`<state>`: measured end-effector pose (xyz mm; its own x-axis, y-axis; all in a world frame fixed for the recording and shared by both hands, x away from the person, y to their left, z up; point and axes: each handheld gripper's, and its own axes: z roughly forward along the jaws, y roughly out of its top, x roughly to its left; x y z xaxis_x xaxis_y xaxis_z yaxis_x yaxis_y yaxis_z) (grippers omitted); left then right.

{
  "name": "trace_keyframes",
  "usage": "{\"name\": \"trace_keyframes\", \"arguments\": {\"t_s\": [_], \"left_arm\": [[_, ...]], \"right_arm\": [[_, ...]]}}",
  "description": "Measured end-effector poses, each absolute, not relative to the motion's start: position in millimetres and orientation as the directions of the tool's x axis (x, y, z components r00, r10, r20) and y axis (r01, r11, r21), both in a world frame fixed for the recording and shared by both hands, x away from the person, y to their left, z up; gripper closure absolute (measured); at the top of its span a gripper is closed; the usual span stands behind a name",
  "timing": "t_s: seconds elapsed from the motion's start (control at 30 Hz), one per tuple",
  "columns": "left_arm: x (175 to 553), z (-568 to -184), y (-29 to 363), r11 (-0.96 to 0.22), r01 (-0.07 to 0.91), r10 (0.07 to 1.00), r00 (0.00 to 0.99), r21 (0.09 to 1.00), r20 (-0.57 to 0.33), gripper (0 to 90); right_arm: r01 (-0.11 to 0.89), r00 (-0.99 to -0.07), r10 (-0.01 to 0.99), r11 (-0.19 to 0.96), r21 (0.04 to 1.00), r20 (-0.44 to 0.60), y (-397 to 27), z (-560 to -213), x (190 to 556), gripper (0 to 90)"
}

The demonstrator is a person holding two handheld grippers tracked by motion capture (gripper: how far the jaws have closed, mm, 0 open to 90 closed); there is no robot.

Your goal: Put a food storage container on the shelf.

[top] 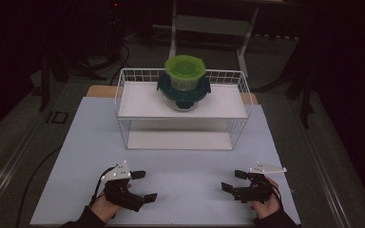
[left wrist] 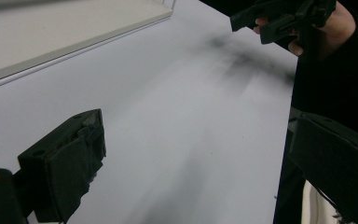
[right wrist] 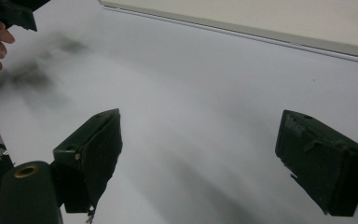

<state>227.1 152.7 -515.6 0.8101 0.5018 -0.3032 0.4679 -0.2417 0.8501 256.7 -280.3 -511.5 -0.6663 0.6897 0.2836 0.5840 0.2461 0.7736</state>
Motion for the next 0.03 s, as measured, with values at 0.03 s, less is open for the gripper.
{"name": "trace_keyframes", "arguments": {"t_s": [0.03], "left_arm": [[226.9,-515.6,152.7,-0.241,0.467,0.502,0.81,0.851,-0.302,3.1]], "right_arm": [[0.584,-0.666,0.69,0.247,0.773,0.283,-280.2,-511.4,256.6,14.1]]}}
